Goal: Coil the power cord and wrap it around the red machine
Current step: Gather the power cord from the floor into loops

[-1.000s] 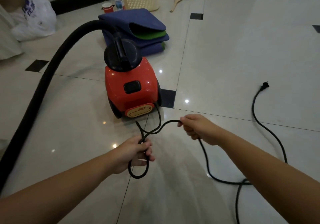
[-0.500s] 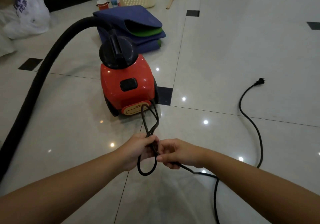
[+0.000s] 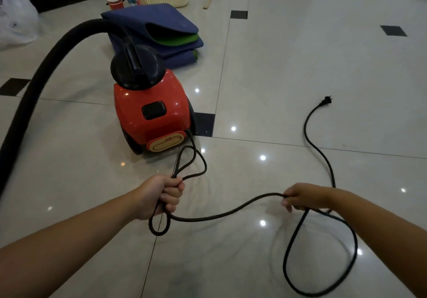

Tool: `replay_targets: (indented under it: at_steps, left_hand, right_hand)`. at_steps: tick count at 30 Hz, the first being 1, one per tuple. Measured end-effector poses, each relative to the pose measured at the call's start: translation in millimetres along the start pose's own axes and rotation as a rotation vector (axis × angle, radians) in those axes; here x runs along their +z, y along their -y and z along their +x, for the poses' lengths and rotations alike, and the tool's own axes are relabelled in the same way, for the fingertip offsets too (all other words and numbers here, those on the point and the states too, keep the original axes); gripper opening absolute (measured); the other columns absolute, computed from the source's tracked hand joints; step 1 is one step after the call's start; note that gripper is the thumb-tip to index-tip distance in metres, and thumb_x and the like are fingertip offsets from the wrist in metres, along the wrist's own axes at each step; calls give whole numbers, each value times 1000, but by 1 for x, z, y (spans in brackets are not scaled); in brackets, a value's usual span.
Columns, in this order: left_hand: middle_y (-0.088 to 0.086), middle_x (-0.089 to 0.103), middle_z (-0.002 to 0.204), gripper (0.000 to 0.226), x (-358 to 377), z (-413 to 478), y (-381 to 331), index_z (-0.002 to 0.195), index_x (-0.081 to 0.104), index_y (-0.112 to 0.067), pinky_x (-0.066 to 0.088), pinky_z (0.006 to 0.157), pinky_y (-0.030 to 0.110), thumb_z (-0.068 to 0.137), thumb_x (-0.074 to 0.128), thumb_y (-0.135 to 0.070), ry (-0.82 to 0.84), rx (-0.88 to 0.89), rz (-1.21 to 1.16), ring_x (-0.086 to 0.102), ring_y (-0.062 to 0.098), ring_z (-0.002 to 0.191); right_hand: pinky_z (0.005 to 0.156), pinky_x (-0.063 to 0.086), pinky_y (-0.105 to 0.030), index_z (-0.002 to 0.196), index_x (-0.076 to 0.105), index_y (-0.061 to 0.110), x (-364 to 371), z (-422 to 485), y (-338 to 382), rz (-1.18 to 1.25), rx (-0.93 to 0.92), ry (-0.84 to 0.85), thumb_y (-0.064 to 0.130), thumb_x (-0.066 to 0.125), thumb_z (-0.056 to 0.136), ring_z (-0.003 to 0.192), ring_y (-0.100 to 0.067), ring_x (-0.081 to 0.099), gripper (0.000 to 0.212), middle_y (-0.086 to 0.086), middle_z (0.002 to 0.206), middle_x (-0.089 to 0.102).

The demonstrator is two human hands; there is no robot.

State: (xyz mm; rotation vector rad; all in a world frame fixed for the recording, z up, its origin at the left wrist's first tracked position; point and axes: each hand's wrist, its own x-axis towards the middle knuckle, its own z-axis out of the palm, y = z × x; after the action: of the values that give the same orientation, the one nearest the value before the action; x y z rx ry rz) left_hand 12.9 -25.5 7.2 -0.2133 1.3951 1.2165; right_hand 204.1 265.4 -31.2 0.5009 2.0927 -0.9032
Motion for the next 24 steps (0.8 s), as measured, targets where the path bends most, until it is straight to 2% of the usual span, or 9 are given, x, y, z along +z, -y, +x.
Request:
replay_targets:
  at_steps: [3,6,9,11,15,17,20,22,24]
  left_hand:
    - [-10,26,40,30,0,1,-1,74,46,-9,27,32,18,98,33,-21,29,-83,99,23,3,29]
    - [-10,27,43,26,9,2,-1,81,48,-9,28,35,17,98,40,-26,80,-95,255,24,3,32]
    - [-6,35,51,23,17,2,0,89,53,-9,32,42,18,93,51,-31,72,-54,433,29,4,39]
    - [0,50,64,25,19,3,3,95,55,-9,36,45,18,88,59,-32,43,-14,501,33,4,42]
    - [13,68,100,32,18,6,10,107,56,-11,36,47,18,83,66,-31,13,39,475,35,5,44]
    - [14,68,109,36,16,8,12,112,58,-15,34,46,18,81,68,-31,5,62,445,34,4,43]
    - [14,67,118,51,16,10,14,119,56,-15,31,44,17,76,70,-38,14,75,404,33,3,40]
    - [10,68,117,64,20,10,15,121,53,-12,30,42,16,70,66,-47,38,78,348,30,3,39]
    - [7,71,112,70,26,10,14,120,53,-11,29,40,15,65,59,-55,51,77,288,28,2,37]
  right_hand:
    - [55,37,-18,66,59,18,-14,-6,-5,37,51,-100,29,50,92,54,-9,40,30,2,59,42]
    - [53,36,-17,68,57,15,-17,5,25,7,1,-249,29,48,93,57,-7,42,30,4,61,44]
    - [53,31,-18,63,51,16,-16,22,64,-89,-66,-368,34,45,94,64,-14,46,36,5,62,44]
    - [51,30,-20,65,49,14,-16,30,81,-73,-95,-462,35,42,95,62,-15,44,37,4,61,44]
    - [50,31,-24,67,49,9,-22,35,98,236,-144,-676,32,40,96,53,-13,41,38,0,57,43]
    - [48,31,-23,61,47,12,-26,34,102,416,-222,-645,29,41,96,50,-14,38,39,0,54,40]
    - [44,26,-19,59,45,14,-32,26,107,658,-384,-425,27,40,97,44,-10,29,40,6,48,34]
    - [43,27,-18,61,46,14,-31,22,113,648,-441,-330,27,40,97,43,-8,29,39,7,49,34]
    - [44,31,-16,61,47,16,-27,20,123,500,-447,-299,28,42,96,45,-8,32,37,4,53,36]
